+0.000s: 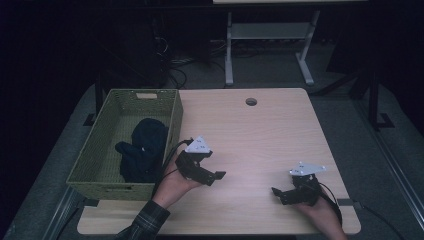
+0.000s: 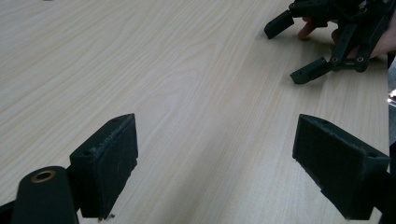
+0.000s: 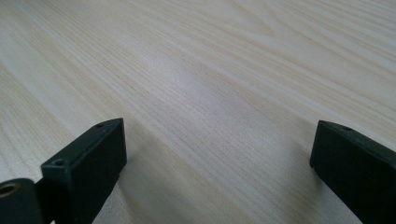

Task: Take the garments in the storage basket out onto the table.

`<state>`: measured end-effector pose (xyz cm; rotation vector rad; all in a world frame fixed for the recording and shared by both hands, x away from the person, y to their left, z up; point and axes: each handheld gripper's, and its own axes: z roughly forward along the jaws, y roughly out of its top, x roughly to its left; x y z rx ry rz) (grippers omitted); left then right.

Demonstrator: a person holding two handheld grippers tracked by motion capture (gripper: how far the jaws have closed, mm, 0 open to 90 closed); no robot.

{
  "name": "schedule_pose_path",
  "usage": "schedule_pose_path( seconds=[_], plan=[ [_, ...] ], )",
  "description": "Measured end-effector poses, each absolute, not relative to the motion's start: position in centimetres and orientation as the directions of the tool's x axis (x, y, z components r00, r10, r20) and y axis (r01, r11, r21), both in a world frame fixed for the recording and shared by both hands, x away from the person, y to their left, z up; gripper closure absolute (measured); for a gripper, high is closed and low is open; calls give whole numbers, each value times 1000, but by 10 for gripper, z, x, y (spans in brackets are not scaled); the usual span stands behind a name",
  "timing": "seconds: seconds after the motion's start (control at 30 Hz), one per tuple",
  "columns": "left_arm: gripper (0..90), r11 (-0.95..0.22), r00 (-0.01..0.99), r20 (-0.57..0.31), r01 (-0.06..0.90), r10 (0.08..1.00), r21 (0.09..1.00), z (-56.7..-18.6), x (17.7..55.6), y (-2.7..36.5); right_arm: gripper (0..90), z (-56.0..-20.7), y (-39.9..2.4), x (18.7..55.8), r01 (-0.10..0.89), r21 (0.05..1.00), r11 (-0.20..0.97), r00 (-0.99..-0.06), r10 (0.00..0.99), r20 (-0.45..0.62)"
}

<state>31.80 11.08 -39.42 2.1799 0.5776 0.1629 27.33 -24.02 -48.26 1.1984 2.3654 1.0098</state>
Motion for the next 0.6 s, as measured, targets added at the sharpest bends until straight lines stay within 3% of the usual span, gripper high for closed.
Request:
schedule_pose_path(
  seconds=[0.6],
  plan=[
    [137,-555,889,-70,343,453,758,-374,322,120,32,-483,-240,273,580,707,405,-606,794,43]
  ],
)
